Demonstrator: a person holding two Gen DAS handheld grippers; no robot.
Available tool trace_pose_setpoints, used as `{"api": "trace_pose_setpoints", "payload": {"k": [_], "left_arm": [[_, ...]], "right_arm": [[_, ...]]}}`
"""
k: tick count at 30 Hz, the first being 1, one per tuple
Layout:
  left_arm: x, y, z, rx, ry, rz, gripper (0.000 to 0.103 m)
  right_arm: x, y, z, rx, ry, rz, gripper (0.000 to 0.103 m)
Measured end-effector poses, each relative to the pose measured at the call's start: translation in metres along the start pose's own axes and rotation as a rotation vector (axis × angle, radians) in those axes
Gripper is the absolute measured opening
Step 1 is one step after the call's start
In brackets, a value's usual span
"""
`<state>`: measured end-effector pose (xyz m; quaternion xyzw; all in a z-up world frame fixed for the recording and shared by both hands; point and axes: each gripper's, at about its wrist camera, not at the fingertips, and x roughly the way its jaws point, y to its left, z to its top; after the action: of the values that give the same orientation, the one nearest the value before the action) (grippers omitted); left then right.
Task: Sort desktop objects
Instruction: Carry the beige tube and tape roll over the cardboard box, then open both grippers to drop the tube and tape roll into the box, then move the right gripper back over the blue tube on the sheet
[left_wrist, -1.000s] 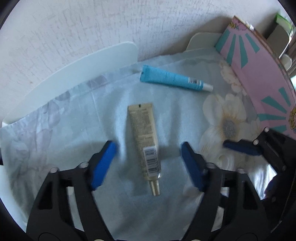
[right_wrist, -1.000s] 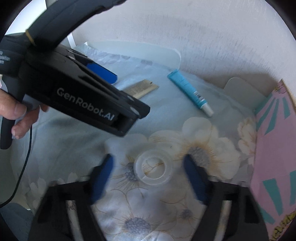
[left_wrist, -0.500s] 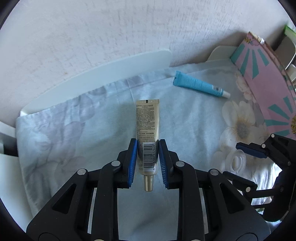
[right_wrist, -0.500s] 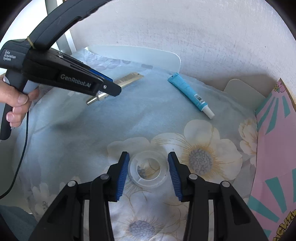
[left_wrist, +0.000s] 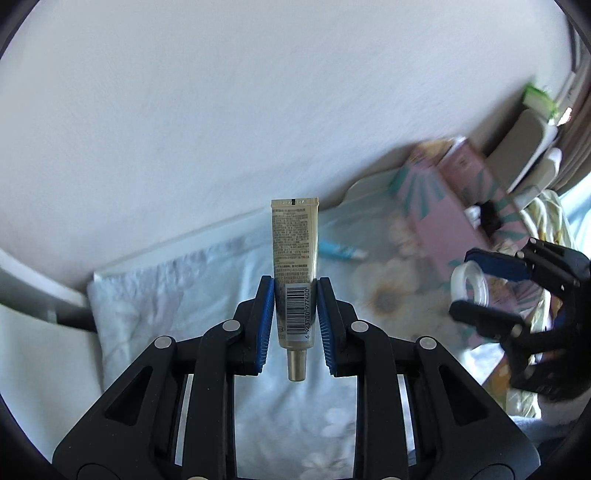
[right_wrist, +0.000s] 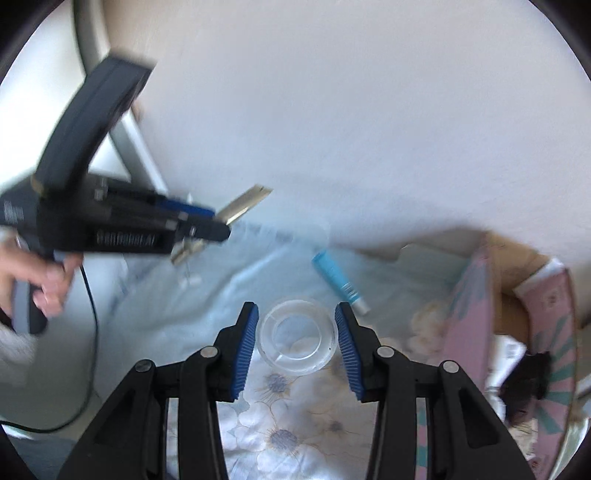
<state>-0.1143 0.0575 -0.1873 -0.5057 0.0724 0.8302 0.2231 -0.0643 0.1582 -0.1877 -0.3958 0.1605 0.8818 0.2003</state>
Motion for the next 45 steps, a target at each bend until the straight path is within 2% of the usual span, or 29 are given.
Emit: {"api": "trace_pose_setpoints", "payload": {"k": [2,6,11,15,19,26,28,29,30,31,32,33,36,40,45], "left_arm": [[-0.004,-0.022,0.015,0.024,-0.025,-0.014,0.021],[-0.015,-0.073,0.036,0.076,-0.064,-0.066,0.021],[0.003,-0.142,0.057,0.16,-0.064,-0.139,0.021],[0.028,-0.193,0.064,0.22,-0.034,-0.185,0.021],[0.055,-0.232,0.063,0.277,0.01,-0.206,0.021],[0.08,-0.256,0.059,0.279,0.047,-0.221,0.021],[0.083,-0.255,0.061,0.244,0.071,-0.251,0.029],[0.085,-0.254,0.062,0.221,0.096,-0.275,0.048],[0.086,-0.252,0.063,0.206,0.104,-0.297,0.079],[0.087,-0.253,0.064,0.196,0.103,-0.306,0.096],[0.086,-0.252,0.064,0.186,0.091,-0.309,0.103],[0.087,-0.251,0.064,0.182,0.089,-0.31,0.103],[0.084,-0.246,0.065,0.165,0.075,-0.309,0.103],[0.081,-0.23,0.059,0.118,0.073,-0.338,0.103],[0.073,-0.207,0.05,0.068,0.071,-0.326,0.103]], "right_arm": [[-0.025,-0.017,0.001,0.04,-0.023,-0.005,0.04],[-0.071,-0.054,-0.009,0.082,-0.054,-0.08,0.04],[-0.095,-0.091,-0.035,0.123,-0.028,-0.152,0.04],[-0.101,-0.116,-0.057,0.147,0.001,-0.195,0.04],[-0.104,-0.143,-0.077,0.203,0.03,-0.196,0.04],[-0.088,-0.169,-0.089,0.219,0.079,-0.154,0.04],[-0.082,-0.173,-0.092,0.222,0.092,-0.135,0.04],[-0.076,-0.175,-0.09,0.228,0.093,-0.128,0.045],[-0.077,-0.176,-0.093,0.244,0.091,-0.115,0.053],[-0.077,-0.178,-0.095,0.265,0.091,-0.095,0.077],[-0.073,-0.18,-0.095,0.285,0.093,-0.078,0.097],[-0.079,-0.18,-0.097,0.298,0.085,-0.059,0.101],[-0.085,-0.18,-0.098,0.317,0.061,-0.016,0.102],[-0.085,-0.177,-0.095,0.289,0.054,-0.048,0.102],[-0.085,-0.169,-0.087,0.274,0.018,-0.053,0.102]]}}
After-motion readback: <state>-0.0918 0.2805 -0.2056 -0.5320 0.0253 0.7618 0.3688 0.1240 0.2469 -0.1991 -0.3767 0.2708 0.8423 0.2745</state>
